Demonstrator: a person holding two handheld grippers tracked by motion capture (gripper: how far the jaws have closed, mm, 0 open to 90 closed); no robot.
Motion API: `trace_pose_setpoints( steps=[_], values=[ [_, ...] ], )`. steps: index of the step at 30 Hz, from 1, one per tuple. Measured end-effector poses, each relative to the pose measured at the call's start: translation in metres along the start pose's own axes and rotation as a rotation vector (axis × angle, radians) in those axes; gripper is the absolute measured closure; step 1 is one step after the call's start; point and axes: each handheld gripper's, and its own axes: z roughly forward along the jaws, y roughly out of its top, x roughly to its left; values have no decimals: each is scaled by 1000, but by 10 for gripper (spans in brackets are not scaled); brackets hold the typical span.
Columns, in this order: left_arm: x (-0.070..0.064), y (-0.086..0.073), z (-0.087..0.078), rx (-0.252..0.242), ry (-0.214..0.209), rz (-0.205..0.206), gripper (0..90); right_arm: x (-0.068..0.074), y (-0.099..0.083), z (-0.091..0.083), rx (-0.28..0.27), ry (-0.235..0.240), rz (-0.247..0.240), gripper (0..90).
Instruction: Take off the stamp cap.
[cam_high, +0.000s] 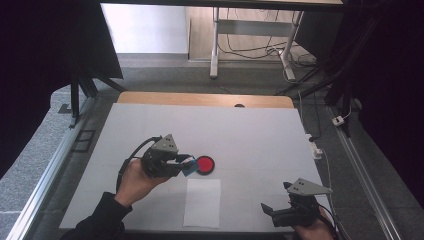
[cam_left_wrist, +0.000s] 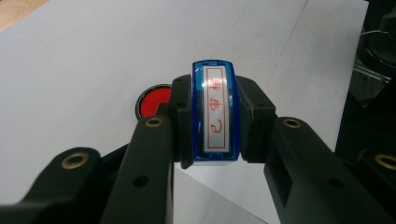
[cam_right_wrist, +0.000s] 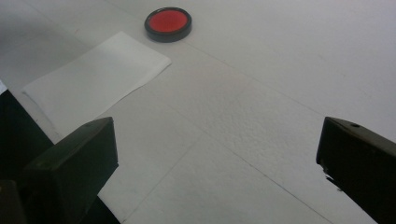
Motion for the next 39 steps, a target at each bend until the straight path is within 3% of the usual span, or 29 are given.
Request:
trace_pose_setpoints(
  steps=[6,14,33,39],
  values=[
    [-1,-2,1,-3,-13,2,701,9,8,6,-3,49,-64,0],
    [-3,-5,1,-6,-38,15,701,18,17,18,-31,181,-84,0],
    [-7,-10,0,-26,-89,48,701,37,38,45,-63,321,-81,0],
    [-7,-10,-1,-27,-110,54,701,39,46,53,-64,336,-98,0]
  ],
)
